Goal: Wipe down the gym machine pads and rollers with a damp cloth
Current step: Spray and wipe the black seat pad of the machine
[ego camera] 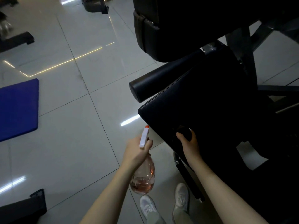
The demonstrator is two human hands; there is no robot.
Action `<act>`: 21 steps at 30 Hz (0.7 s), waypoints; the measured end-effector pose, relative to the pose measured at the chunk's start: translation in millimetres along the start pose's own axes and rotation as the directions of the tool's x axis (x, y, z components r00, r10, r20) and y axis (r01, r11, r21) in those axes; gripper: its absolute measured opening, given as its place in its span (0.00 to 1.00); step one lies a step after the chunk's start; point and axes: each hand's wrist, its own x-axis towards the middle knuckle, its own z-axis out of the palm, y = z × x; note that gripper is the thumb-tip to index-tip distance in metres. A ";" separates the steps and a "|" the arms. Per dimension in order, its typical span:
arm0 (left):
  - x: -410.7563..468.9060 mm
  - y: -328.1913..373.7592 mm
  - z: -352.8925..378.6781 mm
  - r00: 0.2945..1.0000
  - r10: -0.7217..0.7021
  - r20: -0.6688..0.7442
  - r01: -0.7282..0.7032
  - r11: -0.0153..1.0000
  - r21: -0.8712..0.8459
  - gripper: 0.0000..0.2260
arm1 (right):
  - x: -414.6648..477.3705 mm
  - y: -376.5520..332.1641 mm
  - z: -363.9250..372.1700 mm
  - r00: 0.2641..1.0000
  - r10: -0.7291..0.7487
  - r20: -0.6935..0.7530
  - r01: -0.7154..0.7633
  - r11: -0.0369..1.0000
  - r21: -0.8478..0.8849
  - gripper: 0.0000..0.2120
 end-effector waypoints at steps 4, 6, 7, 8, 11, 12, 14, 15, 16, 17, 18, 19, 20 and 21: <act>-0.1 5.6 3.6 0.996 0.051 0.071 -0.052 0.999 0.012 0.20 | -1.7 5.6 2.6 1.000 0.001 -0.010 0.000 1.000 0.006 0.24; 0.1 8.7 5.5 0.995 0.056 0.082 -0.055 0.998 -0.012 0.22 | -1.4 7.3 3.5 1.000 -0.007 -0.030 0.007 1.000 0.015 0.25; 0.4 9.9 6.8 0.995 0.058 0.082 -0.056 0.998 -0.020 0.22 | -1.1 7.6 3.3 0.999 -0.009 -0.037 0.010 1.000 0.019 0.25; 0.9 10.0 7.7 0.995 0.056 0.081 -0.054 0.998 -0.025 0.21 | -1.3 7.0 3.3 0.999 -0.008 -0.042 0.009 1.000 0.028 0.26; 3.7 11.0 9.7 0.995 0.037 0.094 -0.035 0.999 -0.023 0.17 | -1.5 8.6 1.2 0.998 -0.005 -0.056 0.007 0.999 0.040 0.27; 4.3 10.7 9.8 0.994 0.042 0.098 -0.040 0.999 -0.021 0.17 | -1.7 9.5 0.6 0.998 -0.011 -0.064 0.013 0.999 0.033 0.28; 4.0 9.5 9.3 0.992 0.082 0.098 -0.080 0.996 -0.028 0.19 | 0.2 12.4 -1.2 0.996 -0.025 -0.081 0.026 1.000 0.015 0.29; 3.6 9.0 9.4 0.989 0.111 0.100 -0.109 0.994 -0.023 0.20 | 1.3 12.8 -2.6 0.996 -0.028 -0.086 0.029 0.999 0.015 0.30; 3.0 9.1 9.0 0.986 0.132 0.102 -0.130 0.991 -0.018 0.19 | 2.4 12.3 -3.5 0.995 -0.030 -0.091 0.032 0.999 0.021 0.30; 3.0 10.7 8.9 0.984 0.146 0.101 -0.144 0.989 -0.022 0.18 | 3.8 11.0 -4.8 0.995 -0.028 -0.096 0.031 0.999 0.029 0.30; 3.1 13.2 8.9 0.984 0.152 0.091 -0.150 0.988 -0.030 0.17 | 5.6 9.7 -6.1 0.994 -0.027 -0.104 0.031 0.999 0.036 0.30; 4.5 15.7 9.1 0.985 0.156 0.072 -0.154 0.987 -0.038 0.17 | 7.3 8.3 -7.3 0.993 -0.032 -0.114 0.036 0.999 0.034 0.30; 7.1 18.0 9.7 0.986 0.156 0.057 -0.154 0.987 -0.046 0.18 | 8.7 6.7 -8.4 0.991 -0.040 -0.124 0.044 0.999 0.031 0.29; 9.8 20.8 9.9 0.987 0.151 0.047 -0.148 0.987 -0.062 0.18 | 10.2 5.1 -9.7 0.990 -0.047 -0.132 0.052 0.998 0.031 0.29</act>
